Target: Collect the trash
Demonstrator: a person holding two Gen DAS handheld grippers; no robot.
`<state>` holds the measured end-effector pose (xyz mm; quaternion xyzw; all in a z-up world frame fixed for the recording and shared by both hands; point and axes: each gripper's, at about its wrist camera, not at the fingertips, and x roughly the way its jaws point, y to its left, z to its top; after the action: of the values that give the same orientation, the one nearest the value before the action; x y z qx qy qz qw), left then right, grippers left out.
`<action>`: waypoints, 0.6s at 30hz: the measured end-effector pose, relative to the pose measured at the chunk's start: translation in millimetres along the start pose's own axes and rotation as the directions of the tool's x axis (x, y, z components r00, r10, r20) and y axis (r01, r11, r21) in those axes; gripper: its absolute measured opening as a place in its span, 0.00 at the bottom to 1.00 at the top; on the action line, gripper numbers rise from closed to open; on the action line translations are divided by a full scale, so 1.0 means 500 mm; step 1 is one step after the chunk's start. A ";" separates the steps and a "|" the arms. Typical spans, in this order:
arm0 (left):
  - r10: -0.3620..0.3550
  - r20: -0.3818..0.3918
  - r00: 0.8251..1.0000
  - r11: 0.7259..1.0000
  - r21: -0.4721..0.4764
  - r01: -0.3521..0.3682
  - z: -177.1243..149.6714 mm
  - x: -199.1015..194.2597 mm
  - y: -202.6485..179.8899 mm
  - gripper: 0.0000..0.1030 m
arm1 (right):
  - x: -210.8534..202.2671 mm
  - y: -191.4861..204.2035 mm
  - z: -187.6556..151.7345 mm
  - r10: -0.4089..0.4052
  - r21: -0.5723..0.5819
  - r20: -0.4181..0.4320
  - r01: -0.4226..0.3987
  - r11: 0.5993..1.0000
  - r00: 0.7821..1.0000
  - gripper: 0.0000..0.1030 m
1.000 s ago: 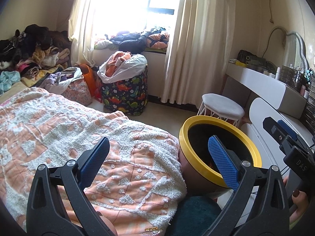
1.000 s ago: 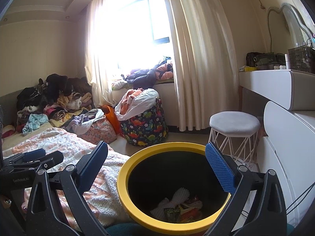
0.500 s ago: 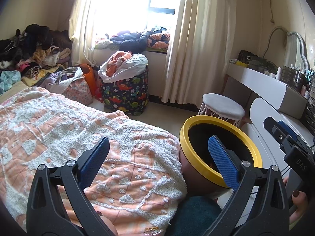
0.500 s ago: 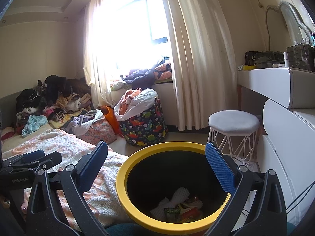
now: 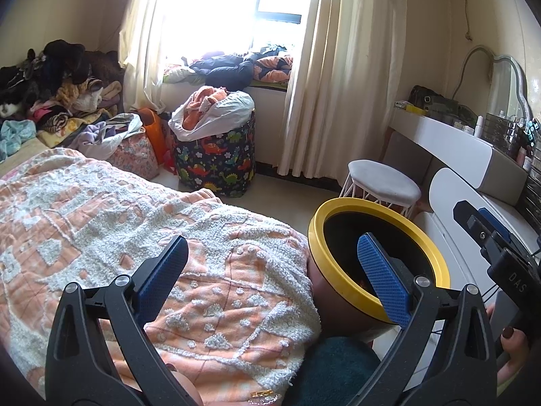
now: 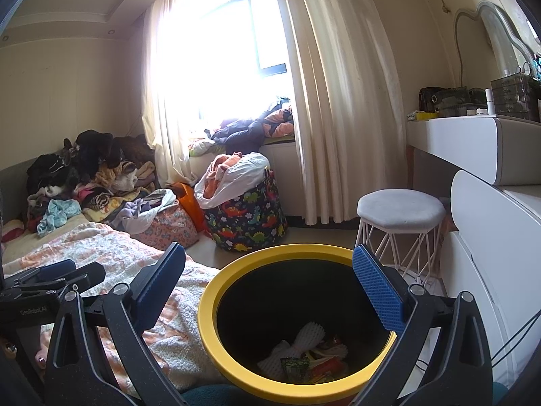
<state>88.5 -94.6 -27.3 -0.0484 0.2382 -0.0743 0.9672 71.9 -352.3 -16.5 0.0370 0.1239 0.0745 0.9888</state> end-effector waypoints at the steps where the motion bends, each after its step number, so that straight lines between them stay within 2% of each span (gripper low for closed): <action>1: 0.001 0.000 1.000 1.000 0.000 -0.001 0.000 0.000 0.000 0.89 | 0.000 -0.001 0.000 -0.001 -0.001 0.002 0.001 1.000 1.000 0.94; 18: 0.013 -0.003 1.000 1.000 0.001 -0.013 -0.006 -0.001 -0.001 0.89 | 0.000 -0.004 -0.001 0.001 0.000 0.004 -0.001 1.000 1.000 0.94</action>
<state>86.7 -95.2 -29.7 -0.0464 0.2399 -0.0682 0.9673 72.1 -354.1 -17.0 0.0370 0.1218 0.0750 0.9890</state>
